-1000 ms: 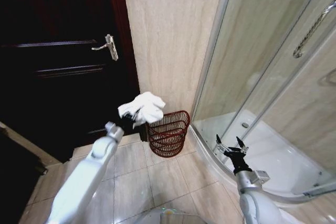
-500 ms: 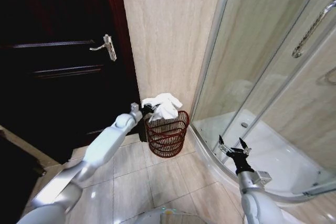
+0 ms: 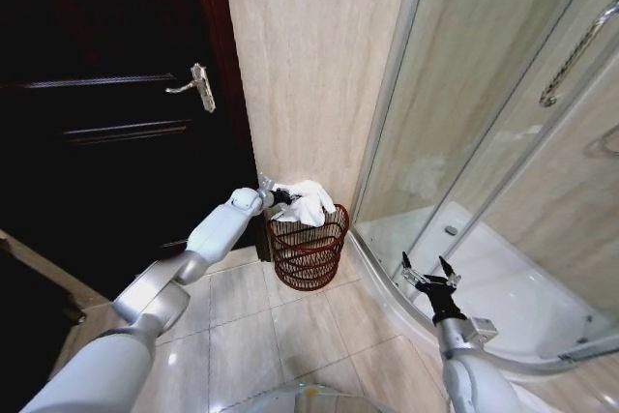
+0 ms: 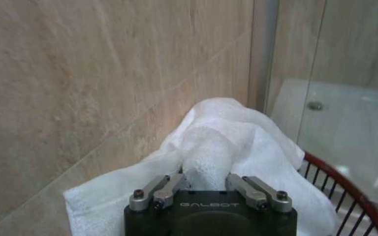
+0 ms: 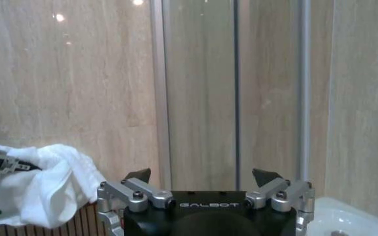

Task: Discard the used towel into the hamper.

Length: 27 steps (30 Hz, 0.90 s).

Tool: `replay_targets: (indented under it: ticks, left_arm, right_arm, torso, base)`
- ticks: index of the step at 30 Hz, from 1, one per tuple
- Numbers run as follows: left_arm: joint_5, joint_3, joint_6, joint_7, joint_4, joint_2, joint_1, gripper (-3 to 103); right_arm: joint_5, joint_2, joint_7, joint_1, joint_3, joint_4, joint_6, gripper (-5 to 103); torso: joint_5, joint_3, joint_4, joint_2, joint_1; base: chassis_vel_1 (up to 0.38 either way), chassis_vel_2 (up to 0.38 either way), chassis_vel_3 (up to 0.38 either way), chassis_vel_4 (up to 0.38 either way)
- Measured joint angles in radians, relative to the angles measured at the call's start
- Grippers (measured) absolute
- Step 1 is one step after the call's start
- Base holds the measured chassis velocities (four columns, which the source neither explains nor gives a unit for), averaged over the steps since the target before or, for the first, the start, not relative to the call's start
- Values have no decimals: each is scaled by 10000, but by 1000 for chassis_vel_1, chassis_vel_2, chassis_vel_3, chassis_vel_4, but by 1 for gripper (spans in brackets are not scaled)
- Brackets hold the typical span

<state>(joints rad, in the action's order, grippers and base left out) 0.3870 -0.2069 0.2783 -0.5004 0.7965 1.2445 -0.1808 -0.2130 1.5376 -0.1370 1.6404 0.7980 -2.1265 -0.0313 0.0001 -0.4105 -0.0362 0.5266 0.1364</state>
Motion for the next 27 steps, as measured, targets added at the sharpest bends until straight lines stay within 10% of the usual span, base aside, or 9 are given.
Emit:
replay_targets:
  ticks: [22, 27]
  left_arm:
    - [-354, 426, 172, -1062, 191, 11, -72, 97]
    - [-361, 469, 158, -1423, 190, -41, -55, 100]
  right_arm:
    - [-218, -32, -24, 45, 157, 3, -10, 100]
    - [-281, -26, -24, 96, 169, 28, 29, 100]
  torso:
    - [-1, -2, -4, 2, 2]
    - [0, -2, -5, 3, 2]
  base:
    - [0, 0, 0, 0]
    - [0, 0, 0, 0]
